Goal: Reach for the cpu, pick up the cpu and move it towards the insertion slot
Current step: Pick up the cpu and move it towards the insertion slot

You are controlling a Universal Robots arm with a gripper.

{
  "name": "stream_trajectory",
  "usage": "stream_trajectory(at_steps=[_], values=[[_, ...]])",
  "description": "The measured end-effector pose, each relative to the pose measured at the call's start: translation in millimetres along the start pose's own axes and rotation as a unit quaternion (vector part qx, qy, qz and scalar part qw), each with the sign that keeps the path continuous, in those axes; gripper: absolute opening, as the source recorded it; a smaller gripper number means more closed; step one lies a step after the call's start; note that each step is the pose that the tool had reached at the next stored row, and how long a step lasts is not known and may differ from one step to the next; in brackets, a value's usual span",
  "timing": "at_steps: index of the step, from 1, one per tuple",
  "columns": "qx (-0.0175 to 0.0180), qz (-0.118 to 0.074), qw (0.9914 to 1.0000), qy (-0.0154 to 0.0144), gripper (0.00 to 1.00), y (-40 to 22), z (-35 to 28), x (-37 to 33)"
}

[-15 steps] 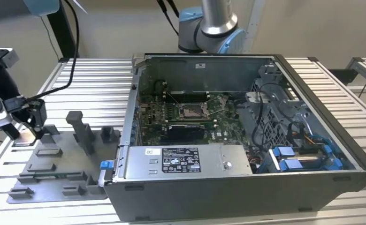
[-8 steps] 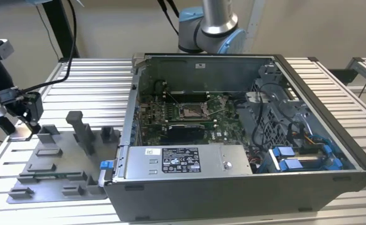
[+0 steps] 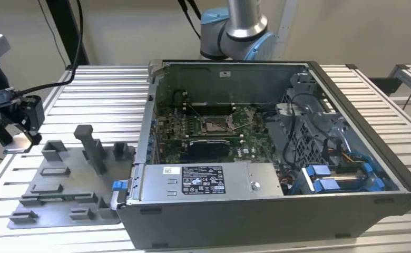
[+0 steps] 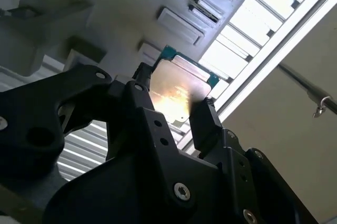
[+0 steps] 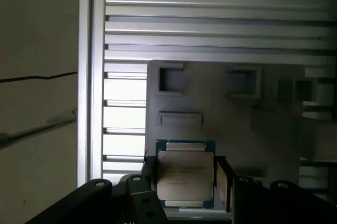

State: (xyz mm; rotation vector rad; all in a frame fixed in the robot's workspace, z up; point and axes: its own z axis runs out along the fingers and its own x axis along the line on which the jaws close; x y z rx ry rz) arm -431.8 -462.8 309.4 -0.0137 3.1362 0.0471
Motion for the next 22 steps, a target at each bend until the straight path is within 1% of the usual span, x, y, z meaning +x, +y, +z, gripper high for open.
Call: stream_trajectory(at_steps=[10,18,22], values=[[0.0003,0.0,1.0,-0.0001,0.0,0.7,-20.5,-0.1],[0.0004,0.0,1.0,0.0,0.0,1.2,-40.0,-0.2],[0.0004,0.0,1.0,0.0,0.0,1.6,-51.5,-0.3]])
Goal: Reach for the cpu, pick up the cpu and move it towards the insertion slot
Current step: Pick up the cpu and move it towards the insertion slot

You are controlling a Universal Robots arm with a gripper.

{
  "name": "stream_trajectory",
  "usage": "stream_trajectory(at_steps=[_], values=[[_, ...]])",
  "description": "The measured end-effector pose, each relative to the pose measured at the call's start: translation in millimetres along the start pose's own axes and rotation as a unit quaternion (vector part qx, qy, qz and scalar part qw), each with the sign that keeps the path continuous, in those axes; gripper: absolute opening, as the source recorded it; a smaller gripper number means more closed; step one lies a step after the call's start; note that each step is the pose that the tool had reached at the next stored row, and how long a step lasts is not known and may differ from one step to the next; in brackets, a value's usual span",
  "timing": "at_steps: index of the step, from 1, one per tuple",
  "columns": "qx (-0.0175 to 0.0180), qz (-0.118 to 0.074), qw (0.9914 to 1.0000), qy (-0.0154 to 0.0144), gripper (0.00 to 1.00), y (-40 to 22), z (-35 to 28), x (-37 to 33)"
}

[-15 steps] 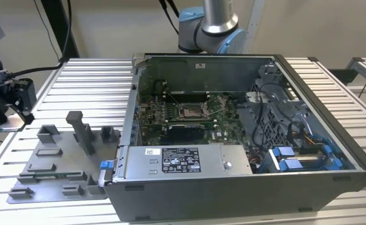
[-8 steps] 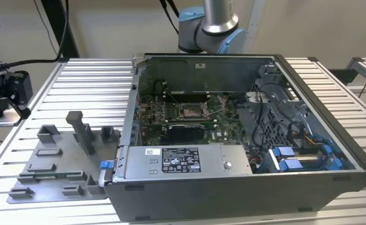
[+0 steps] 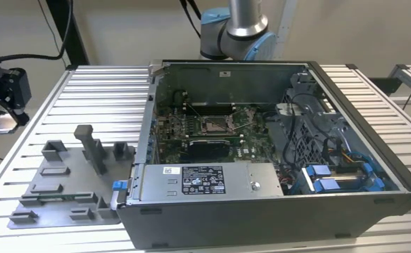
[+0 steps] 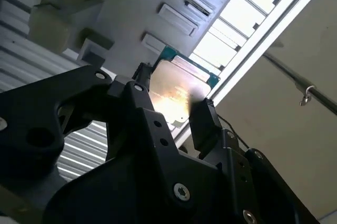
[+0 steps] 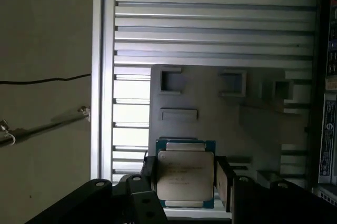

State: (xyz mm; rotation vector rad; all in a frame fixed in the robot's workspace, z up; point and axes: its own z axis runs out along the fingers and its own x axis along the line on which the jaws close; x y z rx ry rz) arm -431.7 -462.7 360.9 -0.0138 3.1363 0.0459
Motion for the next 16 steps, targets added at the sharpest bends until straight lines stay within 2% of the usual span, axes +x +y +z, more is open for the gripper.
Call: stream_trajectory(at_steps=[8,9,16], values=[[0.0,-0.001,1.0,0.0,0.0,1.3,-28.7,-0.1],[0.0,-0.001,1.0,0.0,0.0,1.4,-30.6,-0.2],[0.0,-0.001,1.0,-0.0001,0.0,1.4,-31.6,-0.1]])
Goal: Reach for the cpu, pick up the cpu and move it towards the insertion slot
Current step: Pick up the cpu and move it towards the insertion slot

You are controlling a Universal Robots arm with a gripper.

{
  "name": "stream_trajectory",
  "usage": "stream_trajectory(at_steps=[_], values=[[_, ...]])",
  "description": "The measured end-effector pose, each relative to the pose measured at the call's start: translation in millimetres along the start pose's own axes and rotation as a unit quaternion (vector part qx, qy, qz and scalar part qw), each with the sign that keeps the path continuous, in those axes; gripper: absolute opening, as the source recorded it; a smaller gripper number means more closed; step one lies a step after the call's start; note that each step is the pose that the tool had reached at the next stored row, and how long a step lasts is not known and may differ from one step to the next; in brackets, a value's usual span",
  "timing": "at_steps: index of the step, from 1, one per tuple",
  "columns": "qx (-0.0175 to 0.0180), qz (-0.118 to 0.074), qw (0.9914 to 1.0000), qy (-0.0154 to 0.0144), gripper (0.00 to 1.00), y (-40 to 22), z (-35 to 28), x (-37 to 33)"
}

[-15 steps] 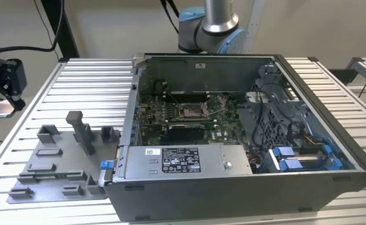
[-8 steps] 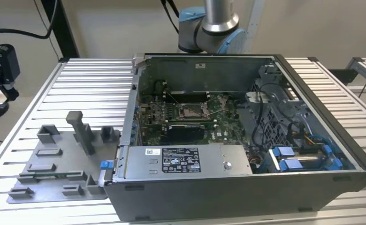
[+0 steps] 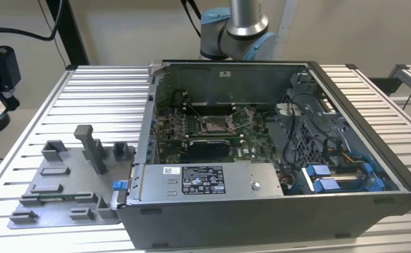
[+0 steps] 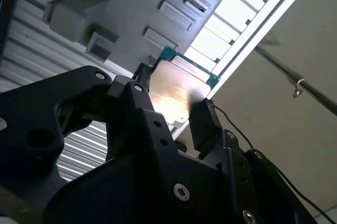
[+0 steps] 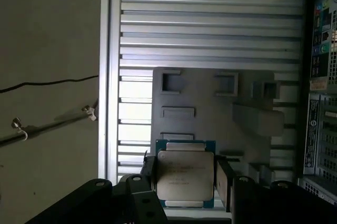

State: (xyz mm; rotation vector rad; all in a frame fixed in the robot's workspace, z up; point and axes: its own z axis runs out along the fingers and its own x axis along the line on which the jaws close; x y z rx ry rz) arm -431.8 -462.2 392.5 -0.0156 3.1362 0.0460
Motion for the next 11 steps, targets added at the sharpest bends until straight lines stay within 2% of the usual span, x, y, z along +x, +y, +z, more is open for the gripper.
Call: stream_trajectory(at_steps=[11], values=[[-0.0001,0.0,1.0,0.0001,0.0,0.0,-1.4,-0.6]])
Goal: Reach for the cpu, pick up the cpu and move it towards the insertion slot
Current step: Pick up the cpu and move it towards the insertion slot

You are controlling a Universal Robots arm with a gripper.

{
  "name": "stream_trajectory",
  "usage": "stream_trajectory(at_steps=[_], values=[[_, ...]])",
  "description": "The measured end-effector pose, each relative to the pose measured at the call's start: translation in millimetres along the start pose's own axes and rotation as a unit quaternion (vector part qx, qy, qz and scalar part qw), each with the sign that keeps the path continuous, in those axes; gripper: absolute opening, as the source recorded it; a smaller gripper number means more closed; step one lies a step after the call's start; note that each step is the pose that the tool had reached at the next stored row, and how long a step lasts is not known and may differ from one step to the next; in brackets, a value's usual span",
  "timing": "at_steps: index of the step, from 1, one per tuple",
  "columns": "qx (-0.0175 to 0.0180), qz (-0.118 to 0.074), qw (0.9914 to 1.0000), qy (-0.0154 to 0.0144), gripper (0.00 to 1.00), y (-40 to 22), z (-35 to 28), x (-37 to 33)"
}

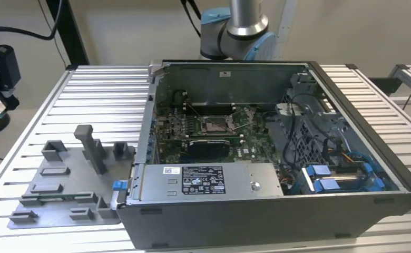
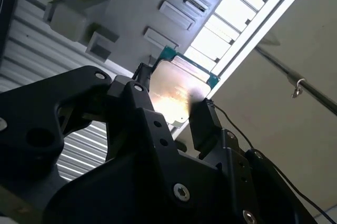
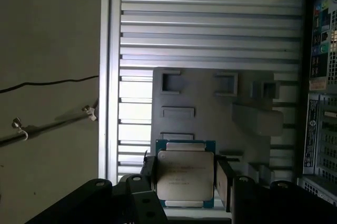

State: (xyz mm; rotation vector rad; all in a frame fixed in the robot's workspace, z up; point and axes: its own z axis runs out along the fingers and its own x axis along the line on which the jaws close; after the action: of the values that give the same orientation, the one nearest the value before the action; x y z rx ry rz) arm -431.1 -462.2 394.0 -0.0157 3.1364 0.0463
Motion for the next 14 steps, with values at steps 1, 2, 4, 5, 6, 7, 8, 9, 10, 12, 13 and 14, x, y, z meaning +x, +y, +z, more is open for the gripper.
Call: stream_trajectory(at_steps=[1,2,4,5,6,7,8,9,10,12,13,14], values=[[0.0,0.0,1.0,0.0,0.0,0.0,0.0,-0.8],[0.0,0.0,1.0,0.0,0.0,0.0,0.1,-1.7],[0.0,0.0,1.0,0.0,0.0,0.0,0.1,-4.4],[0.0,0.0,1.0,0.0,0.0,0.0,0.1,-5.9],[0.0,0.0,1.0,0.0,0.0,0.0,0.1,-7.6],[0.0,0.0,1.0,0.0,0.0,-0.1,0.1,-9.2],[-0.0001,0.0,1.0,0.0,0.0,-0.1,0.2,-11.0],[-0.0001,0.0,1.0,0.0,0.0,-0.1,0.2,-12.8],[-0.0001,0.0,1.0,0.0,0.0,-0.1,0.2,-14.6],[0.0,0.0,1.0,0.0001,0.0,-0.2,0.2,-18.5],[0.0,0.0,1.0,0.0002,0.0,-0.2,0.2,-20.5],[0.0,0.0,1.0,0.0002,0.0,-0.2,0.2,-22.7]])
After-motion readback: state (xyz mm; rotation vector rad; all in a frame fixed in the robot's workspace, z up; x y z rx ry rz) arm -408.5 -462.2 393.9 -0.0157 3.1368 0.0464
